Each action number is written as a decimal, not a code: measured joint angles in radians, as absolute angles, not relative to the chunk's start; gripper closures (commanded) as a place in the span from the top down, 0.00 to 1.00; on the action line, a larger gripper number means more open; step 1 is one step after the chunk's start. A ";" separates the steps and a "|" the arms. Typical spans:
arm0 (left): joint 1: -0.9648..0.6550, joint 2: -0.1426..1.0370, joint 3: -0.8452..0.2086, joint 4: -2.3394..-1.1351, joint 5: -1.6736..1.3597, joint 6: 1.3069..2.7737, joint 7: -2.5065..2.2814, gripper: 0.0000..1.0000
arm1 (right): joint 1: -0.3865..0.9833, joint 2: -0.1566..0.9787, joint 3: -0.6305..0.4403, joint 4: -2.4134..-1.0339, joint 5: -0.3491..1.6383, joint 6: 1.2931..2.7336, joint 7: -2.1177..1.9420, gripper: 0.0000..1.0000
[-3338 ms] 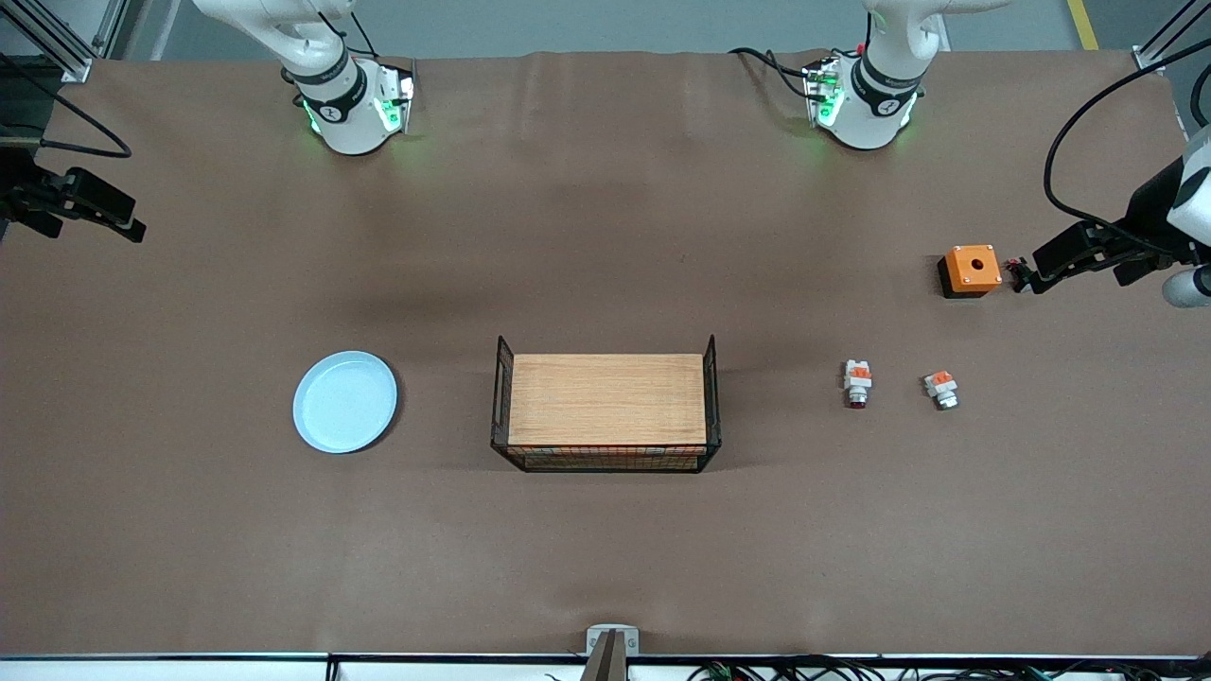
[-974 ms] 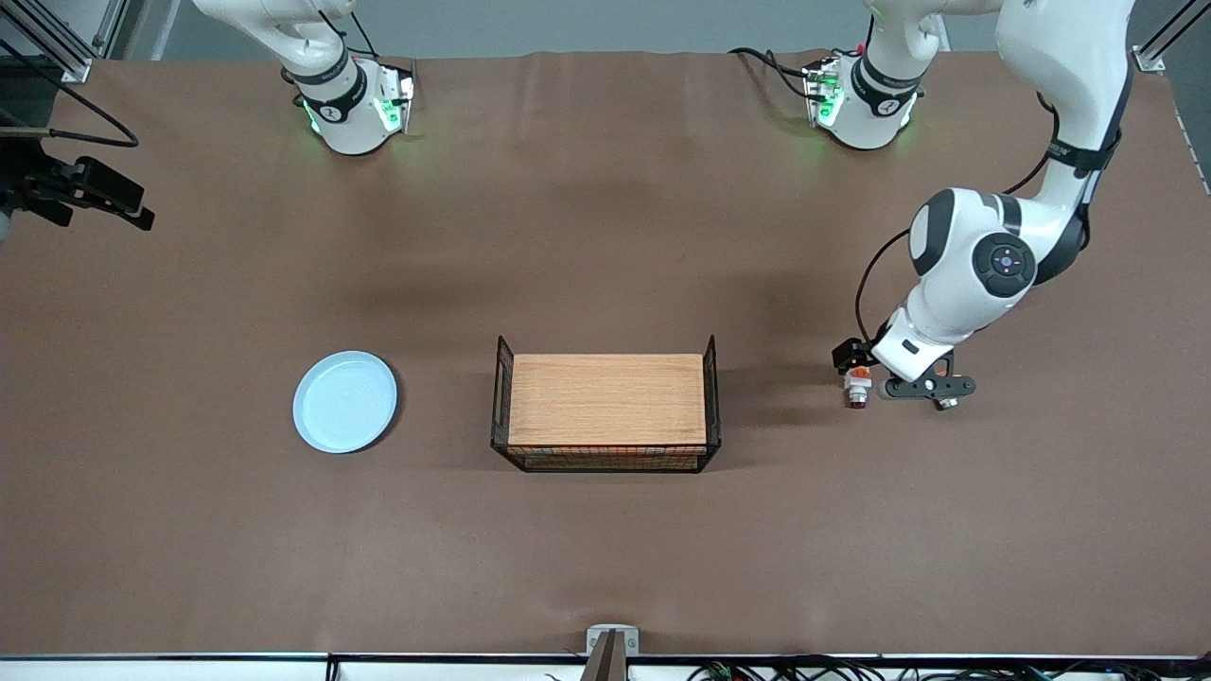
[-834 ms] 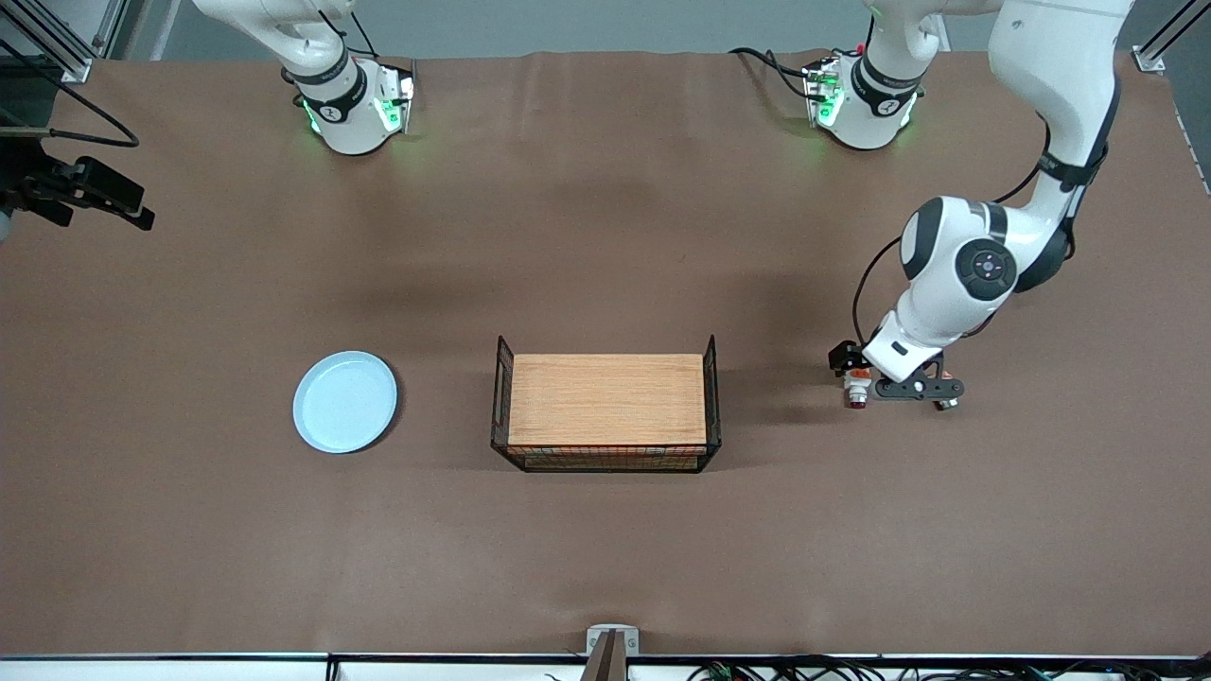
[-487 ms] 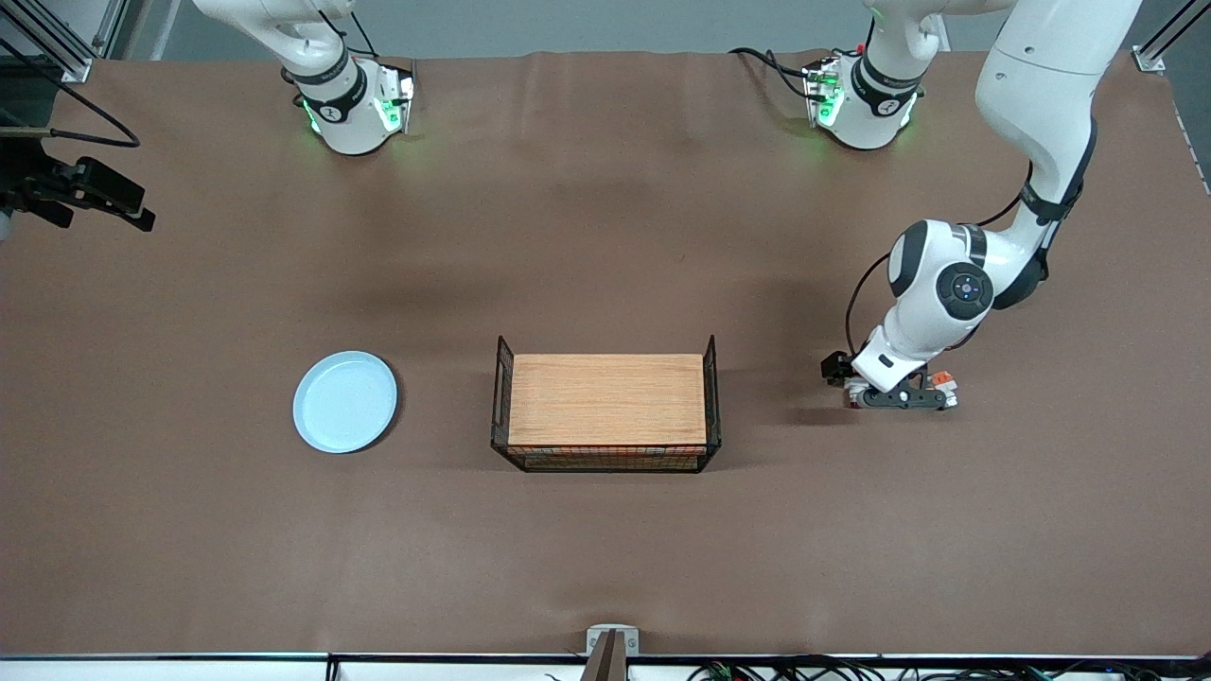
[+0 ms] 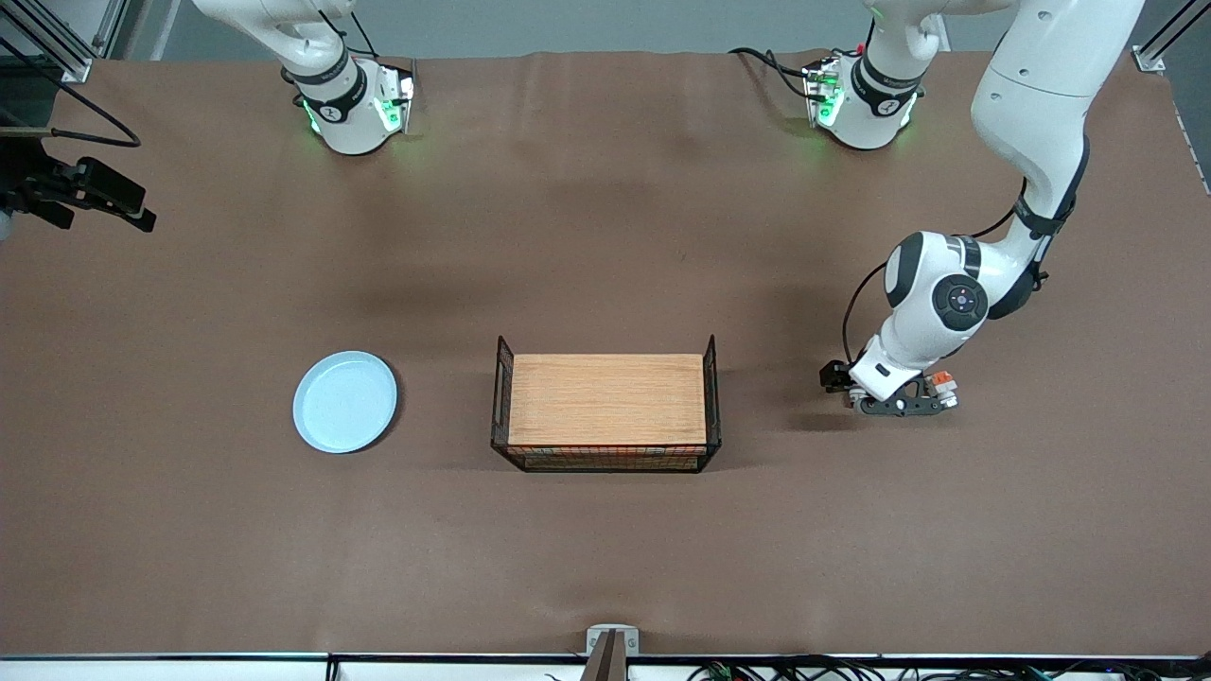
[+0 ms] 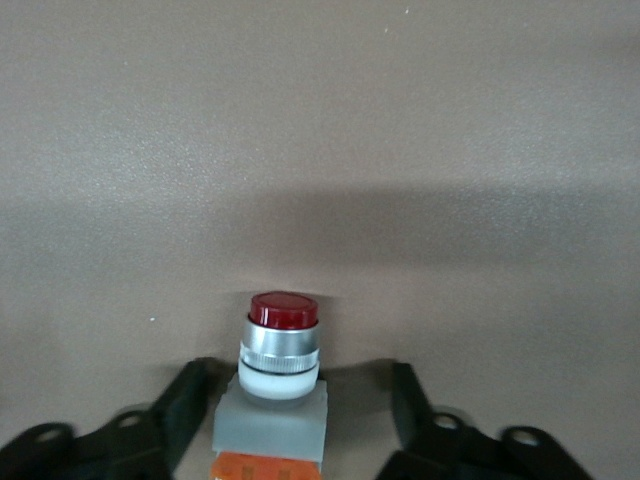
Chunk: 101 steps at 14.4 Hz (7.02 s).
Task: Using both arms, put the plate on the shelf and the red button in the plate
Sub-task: 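Lower the left gripper and grasp the red-capped button switch, then lift the button with the left gripper while the right gripper reaches the plate, then grasp the rim of the light blue plate with the right gripper, then carry the plate onto the wooden box with the right gripper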
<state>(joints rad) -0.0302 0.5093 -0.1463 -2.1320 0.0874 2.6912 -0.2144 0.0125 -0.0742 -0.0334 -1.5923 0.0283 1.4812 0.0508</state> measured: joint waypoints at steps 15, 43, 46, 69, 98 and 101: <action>-0.030 0.508 -0.147 -2.130 0.092 2.688 -0.182 0.48 | 0.013 -0.040 -0.041 -1.584 0.028 1.453 0.051 1.00; -0.006 0.344 -0.152 -1.648 0.014 2.071 -0.451 0.30 | 0.002 0.392 -0.048 -2.084 0.064 2.471 0.069 0.99; -0.010 0.344 -0.154 -1.603 0.014 2.049 -0.668 0.30 | 0.001 0.426 -0.050 -2.083 0.064 2.484 0.069 0.98; -0.015 0.354 -0.154 -1.547 -0.001 2.047 -0.824 0.29 | -0.030 0.518 -0.046 -2.027 0.073 2.481 0.070 0.00; -0.011 0.354 -0.153 -1.519 -0.031 2.026 -0.844 0.29 | 0.469 0.162 -0.022 -1.427 0.171 1.494 1.521 0.00; -0.012 0.354 -0.153 -1.519 -0.031 2.026 -0.847 0.29 | 0.583 0.192 -0.022 -1.425 0.171 1.604 1.792 0.00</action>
<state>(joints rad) -0.0119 0.3535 -0.1533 -1.5186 -0.0307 2.0265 -0.8474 0.5831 0.1920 -0.0218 -1.4252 0.1706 1.6040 1.7920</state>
